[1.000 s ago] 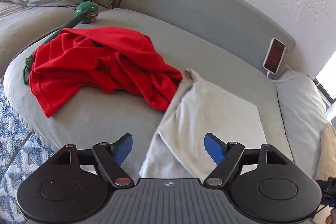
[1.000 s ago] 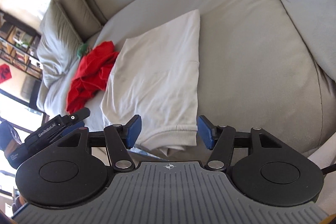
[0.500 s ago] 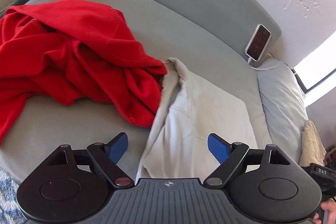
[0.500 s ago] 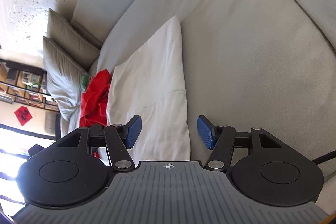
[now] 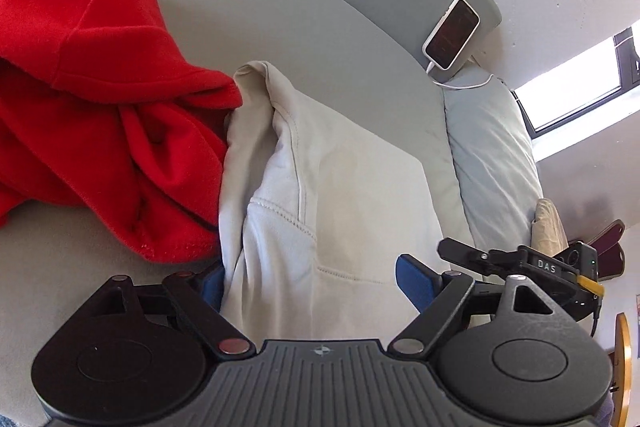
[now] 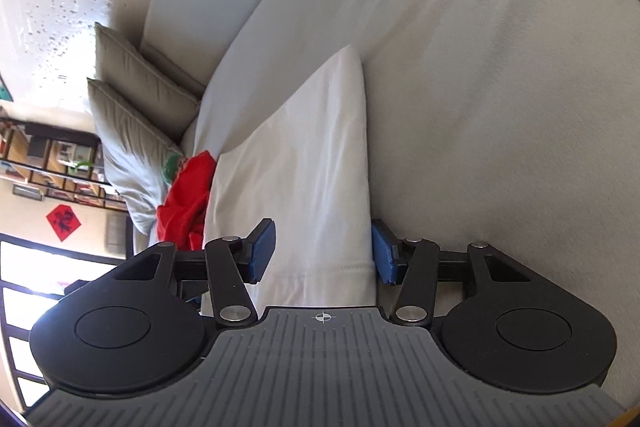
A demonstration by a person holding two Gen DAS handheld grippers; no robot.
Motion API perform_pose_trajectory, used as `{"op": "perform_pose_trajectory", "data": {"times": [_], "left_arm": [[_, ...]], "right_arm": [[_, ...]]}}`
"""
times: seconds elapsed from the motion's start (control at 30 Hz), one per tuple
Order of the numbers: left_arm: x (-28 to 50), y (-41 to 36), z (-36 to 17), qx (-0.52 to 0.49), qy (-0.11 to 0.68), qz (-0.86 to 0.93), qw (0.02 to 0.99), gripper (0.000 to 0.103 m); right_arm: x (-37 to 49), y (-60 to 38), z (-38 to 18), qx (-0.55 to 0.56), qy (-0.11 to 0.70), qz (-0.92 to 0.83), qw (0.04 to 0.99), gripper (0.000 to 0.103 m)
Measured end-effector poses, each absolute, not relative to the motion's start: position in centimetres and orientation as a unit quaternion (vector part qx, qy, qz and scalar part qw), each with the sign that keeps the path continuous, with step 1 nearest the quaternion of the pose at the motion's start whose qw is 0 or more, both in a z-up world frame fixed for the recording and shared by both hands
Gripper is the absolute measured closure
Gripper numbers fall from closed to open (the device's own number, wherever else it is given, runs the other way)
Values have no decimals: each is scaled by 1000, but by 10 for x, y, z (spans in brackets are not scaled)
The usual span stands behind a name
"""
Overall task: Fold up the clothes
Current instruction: 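Grasp the folded shirt with the left gripper while the right gripper grasps its other end, then carry the folded shirt onto the sofa arm with both grippers and open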
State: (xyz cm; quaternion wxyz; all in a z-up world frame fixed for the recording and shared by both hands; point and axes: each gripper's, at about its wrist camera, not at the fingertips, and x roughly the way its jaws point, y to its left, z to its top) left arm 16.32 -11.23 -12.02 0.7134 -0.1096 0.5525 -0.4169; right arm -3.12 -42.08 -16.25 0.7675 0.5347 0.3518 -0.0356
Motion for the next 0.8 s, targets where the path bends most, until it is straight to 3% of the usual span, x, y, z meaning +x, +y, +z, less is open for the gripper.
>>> {"op": "perform_pose_trajectory", "data": {"times": [0.03,0.07,0.1,0.13,0.17,0.27,0.5,0.8], "left_arm": [[161,-116,-118,-97,549,-410,722,30],[157,-120,-115,-77,544,-402,733,43],[153,-125,-113,-57,538,-393,744,50],[149,-129,-110,-36,532,-383,754,64],[143,-132,-105,-12,522,-374,767,77],[118,-141,-87,47,483,-349,802,93],[21,-187,-35,131,363,-350,853,95],[-81,-257,20,113,300,-478,818,95]], "right_arm": [[-27,-421,-163,532,352,-40,770,57],[-25,-420,-163,529,353,-46,771,66],[-23,-420,-163,526,354,-52,772,85],[-20,-419,-163,523,356,-59,773,92],[-18,-419,-163,520,357,-65,774,93],[-22,-407,-144,470,350,-87,806,95],[-60,-368,-69,341,314,-134,876,97],[-223,-413,4,334,228,-250,880,97]]}}
